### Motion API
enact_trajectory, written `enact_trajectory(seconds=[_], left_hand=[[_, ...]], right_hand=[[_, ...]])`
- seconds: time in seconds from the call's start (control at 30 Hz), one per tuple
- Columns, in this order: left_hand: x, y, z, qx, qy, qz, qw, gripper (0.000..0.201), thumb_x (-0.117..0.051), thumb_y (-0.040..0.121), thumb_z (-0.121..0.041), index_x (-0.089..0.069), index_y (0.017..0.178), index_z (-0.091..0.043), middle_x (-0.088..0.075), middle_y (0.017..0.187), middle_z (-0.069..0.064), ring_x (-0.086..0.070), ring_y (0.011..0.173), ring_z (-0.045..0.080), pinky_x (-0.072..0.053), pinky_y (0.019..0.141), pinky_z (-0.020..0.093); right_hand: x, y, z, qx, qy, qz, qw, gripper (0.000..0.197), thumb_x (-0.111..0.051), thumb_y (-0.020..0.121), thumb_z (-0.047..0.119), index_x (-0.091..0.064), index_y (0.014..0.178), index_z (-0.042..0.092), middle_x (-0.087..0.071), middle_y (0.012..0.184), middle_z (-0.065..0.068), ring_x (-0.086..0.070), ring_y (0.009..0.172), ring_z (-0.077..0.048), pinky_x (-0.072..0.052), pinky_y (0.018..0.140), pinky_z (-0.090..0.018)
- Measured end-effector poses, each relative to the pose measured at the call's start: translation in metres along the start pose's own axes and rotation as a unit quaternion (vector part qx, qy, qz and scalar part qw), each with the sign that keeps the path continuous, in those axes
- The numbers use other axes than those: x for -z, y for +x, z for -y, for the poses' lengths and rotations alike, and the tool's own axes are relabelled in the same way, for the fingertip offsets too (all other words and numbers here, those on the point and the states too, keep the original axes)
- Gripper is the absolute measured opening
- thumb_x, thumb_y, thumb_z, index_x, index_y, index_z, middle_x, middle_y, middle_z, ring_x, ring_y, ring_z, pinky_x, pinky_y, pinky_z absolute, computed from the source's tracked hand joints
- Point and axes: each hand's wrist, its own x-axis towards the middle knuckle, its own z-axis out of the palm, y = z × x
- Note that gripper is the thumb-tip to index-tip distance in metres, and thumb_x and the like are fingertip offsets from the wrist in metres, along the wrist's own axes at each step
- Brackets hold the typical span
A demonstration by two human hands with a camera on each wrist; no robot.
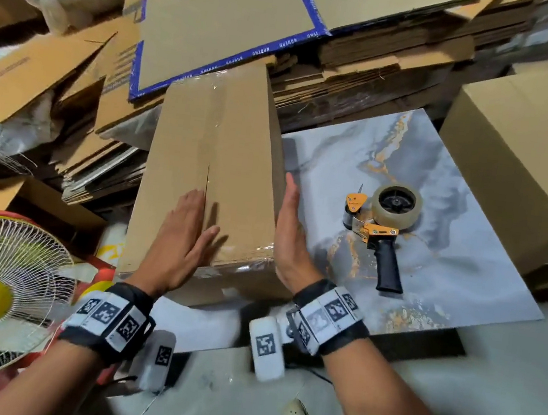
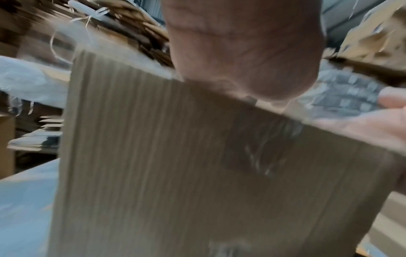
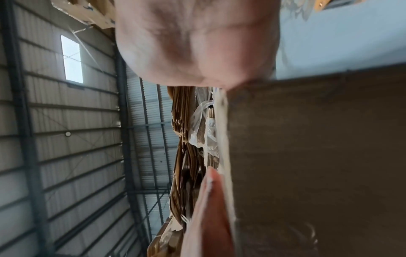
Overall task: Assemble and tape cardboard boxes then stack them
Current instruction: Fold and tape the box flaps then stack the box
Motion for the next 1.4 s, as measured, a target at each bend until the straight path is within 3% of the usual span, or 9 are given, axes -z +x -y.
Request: enact_trajectory(seconds=[0.2, 0.33, 0.5, 0.63, 0.77, 0.83, 1.0, 1.2, 1.4], left_hand=[[-0.014, 0.003, 0.009, 0.016, 0.047, 0.020, 0.999, 0.084, -0.014, 0.093, -0.070, 0.004, 0.161, -0.023, 0.004, 0.169, -0.001, 0.005, 0.156, 0.015, 0.003, 0.121, 0.032], [-0.012, 0.004, 0.007, 0.019, 0.051, 0.030, 0.998, 0.086, -0.011, 0.091, -0.072, 0.006, 0.161, -0.025, 0.005, 0.169, -0.001, 0.004, 0.156, 0.015, 0.002, 0.121, 0.033], [-0.015, 0.005, 0.009, 0.019, 0.053, 0.027, 0.998, 0.085, -0.010, 0.091, -0.074, 0.009, 0.159, -0.027, 0.009, 0.167, -0.004, 0.006, 0.155, 0.013, 0.002, 0.122, 0.033], [-0.016, 0.003, 0.012, 0.016, 0.059, 0.029, 0.998, 0.084, -0.010, 0.092, -0.074, 0.011, 0.159, -0.027, 0.011, 0.164, -0.007, 0.005, 0.155, 0.014, 0.001, 0.122, 0.035], [-0.016, 0.005, 0.010, 0.019, 0.055, 0.029, 0.998, 0.086, -0.009, 0.092, -0.073, 0.008, 0.161, -0.025, 0.006, 0.168, -0.003, 0.003, 0.156, 0.016, -0.001, 0.123, 0.037], [-0.016, 0.006, 0.009, 0.017, 0.058, 0.029, 0.998, 0.085, -0.011, 0.094, -0.072, 0.007, 0.161, -0.024, 0.004, 0.169, -0.001, 0.002, 0.156, 0.017, -0.002, 0.124, 0.038], [-0.016, 0.005, 0.010, 0.022, 0.068, 0.032, 0.997, 0.084, -0.012, 0.094, -0.071, 0.007, 0.161, -0.025, 0.001, 0.170, 0.003, 0.001, 0.156, 0.018, -0.002, 0.124, 0.038], [-0.016, 0.006, 0.009, 0.016, 0.073, 0.029, 0.997, 0.089, -0.011, 0.092, -0.074, 0.002, 0.162, -0.020, -0.003, 0.170, 0.008, -0.004, 0.156, 0.022, -0.008, 0.125, 0.043], [-0.016, 0.006, 0.008, 0.018, 0.077, 0.029, 0.996, 0.090, -0.012, 0.091, -0.074, 0.000, 0.162, -0.021, -0.005, 0.170, 0.009, -0.005, 0.156, 0.023, -0.009, 0.124, 0.042]], right_hand=[[0.004, 0.015, -0.046, -0.035, -0.047, -0.001, 0.998, 0.082, -0.004, 0.090, 0.074, 0.008, 0.160, 0.034, 0.011, 0.168, 0.013, 0.006, 0.149, 0.003, 0.002, 0.121, -0.027], [0.015, 0.026, -0.061, -0.092, -0.133, 0.001, 0.987, 0.086, -0.006, 0.087, 0.077, 0.009, 0.159, 0.034, 0.014, 0.168, 0.007, 0.016, 0.154, -0.011, 0.006, 0.124, -0.056], [0.002, 0.031, -0.044, -0.013, -0.034, -0.015, 0.999, 0.095, -0.006, 0.078, 0.087, 0.004, 0.160, 0.040, 0.010, 0.168, 0.014, 0.010, 0.153, -0.004, 0.004, 0.126, -0.047], [0.008, 0.023, -0.071, -0.067, -0.092, -0.020, 0.993, 0.115, -0.007, 0.059, 0.105, 0.008, 0.156, 0.046, 0.014, 0.168, 0.012, 0.018, 0.152, -0.007, 0.012, 0.123, -0.054], [0.022, 0.021, -0.069, -0.073, -0.195, -0.032, 0.978, 0.095, -0.001, 0.079, 0.089, 0.011, 0.158, 0.037, 0.019, 0.168, 0.005, 0.023, 0.151, -0.008, 0.019, 0.120, -0.054], [0.020, 0.024, -0.054, -0.056, -0.122, -0.046, 0.990, 0.079, -0.007, 0.093, 0.075, 0.006, 0.160, 0.035, 0.013, 0.168, 0.007, 0.017, 0.152, -0.006, 0.013, 0.123, -0.052], [0.005, 0.030, -0.056, -0.035, -0.033, -0.024, 0.999, 0.088, -0.011, 0.084, 0.077, 0.005, 0.160, 0.036, 0.010, 0.168, 0.014, 0.012, 0.153, -0.004, 0.008, 0.126, -0.048], [0.028, 0.030, -0.076, -0.120, -0.245, -0.014, 0.962, 0.090, -0.006, 0.081, 0.077, 0.008, 0.159, 0.035, 0.014, 0.168, 0.004, 0.017, 0.154, -0.012, 0.015, 0.121, -0.056], [0.002, 0.034, -0.040, -0.012, 0.016, 0.001, 1.000, 0.088, -0.009, 0.087, 0.081, 0.001, 0.161, 0.035, 0.006, 0.168, 0.016, 0.007, 0.153, -0.001, 0.003, 0.126, -0.035]])
